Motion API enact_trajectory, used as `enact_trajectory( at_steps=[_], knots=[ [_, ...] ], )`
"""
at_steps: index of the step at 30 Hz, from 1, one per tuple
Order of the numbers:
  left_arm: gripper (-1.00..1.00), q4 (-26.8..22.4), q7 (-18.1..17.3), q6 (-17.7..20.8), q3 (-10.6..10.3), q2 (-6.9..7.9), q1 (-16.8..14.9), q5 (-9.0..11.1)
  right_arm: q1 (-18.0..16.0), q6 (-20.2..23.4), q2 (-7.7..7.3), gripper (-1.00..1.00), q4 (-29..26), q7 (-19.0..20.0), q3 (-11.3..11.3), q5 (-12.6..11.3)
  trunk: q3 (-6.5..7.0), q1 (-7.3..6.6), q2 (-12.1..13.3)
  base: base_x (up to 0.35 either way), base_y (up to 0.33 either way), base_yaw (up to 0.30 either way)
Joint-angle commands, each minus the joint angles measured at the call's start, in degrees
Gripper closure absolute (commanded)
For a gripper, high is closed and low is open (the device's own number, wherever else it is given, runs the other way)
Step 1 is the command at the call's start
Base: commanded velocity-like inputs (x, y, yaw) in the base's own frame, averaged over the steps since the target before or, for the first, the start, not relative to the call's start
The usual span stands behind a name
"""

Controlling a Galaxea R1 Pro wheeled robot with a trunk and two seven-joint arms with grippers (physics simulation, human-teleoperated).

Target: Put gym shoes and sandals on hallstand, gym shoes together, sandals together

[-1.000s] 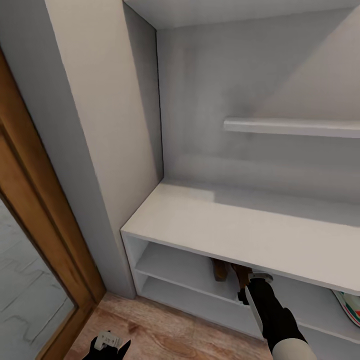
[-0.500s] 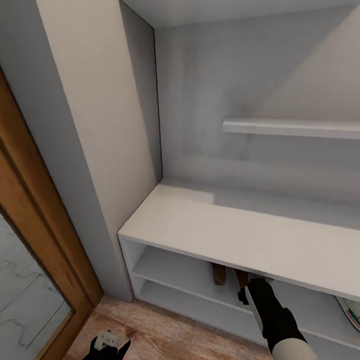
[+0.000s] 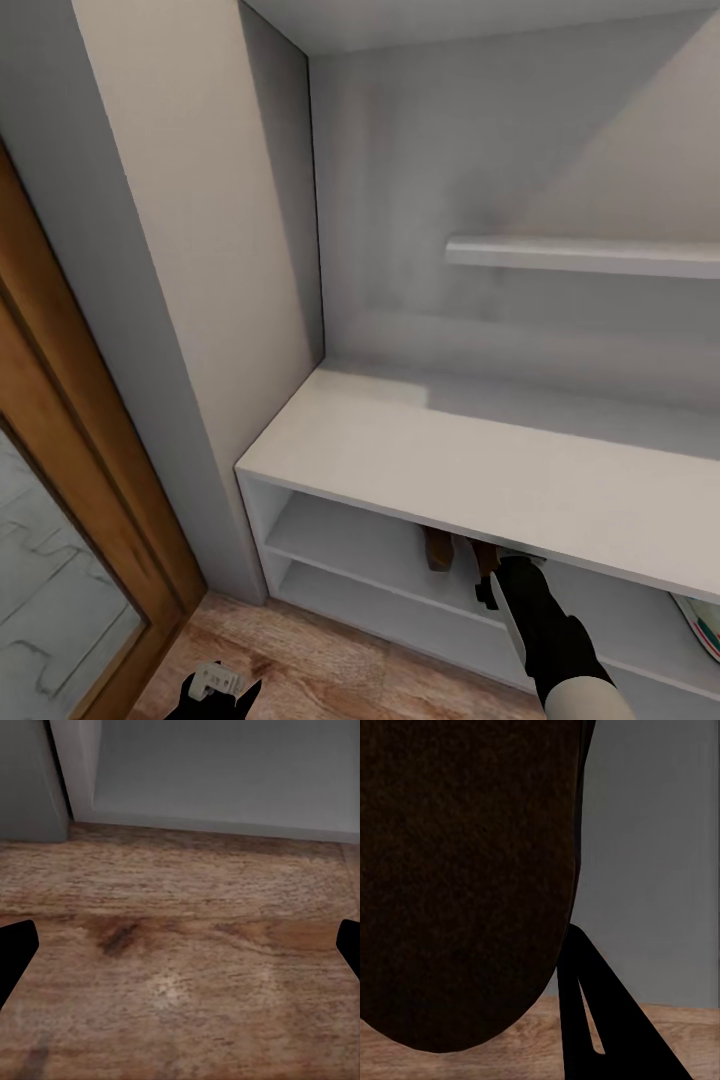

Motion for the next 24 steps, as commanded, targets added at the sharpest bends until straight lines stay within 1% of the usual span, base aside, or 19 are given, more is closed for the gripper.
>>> enact_trajectory(
  at_steps=[1,9,17,18,24],
  knots=[
    [-1.0,0.0,-0.3,-0.1,-0.5,0.02,0.0,0.6,0.0,0.3,0.05,1.0,0.0,0.2,-0.2,0.5,-0.05,-0.01,0.0,0.0,0.0,0.0],
    [-1.0,0.0,-0.3,-0.1,-0.5,0.02,0.0,0.6,0.0,0.3,0.04,1.0,0.0,0.2,-0.2,0.5,-0.05,-0.01,0.0,0.001,0.0,0.0],
    [-1.0,0.0,-0.3,-0.1,-0.5,0.02,0.0,0.6,0.0,0.3,0.04,1.0,0.0,0.2,-0.2,0.5,-0.05,-0.01,0.0,0.06,0.0,0.0],
    [-1.0,0.0,-0.3,-0.1,-0.5,0.02,0.0,0.6,0.0,0.3,0.04,-1.0,0.0,0.2,-0.2,0.5,-0.05,-0.01,0.0,0.003,0.0,0.0],
    [-1.0,0.0,-0.3,-0.1,-0.5,0.02,0.0,0.6,0.0,0.3,0.04,-1.0,0.0,0.2,-0.2,0.5,-0.05,-0.01,0.0,0.001,0.0,0.0]
  ],
)
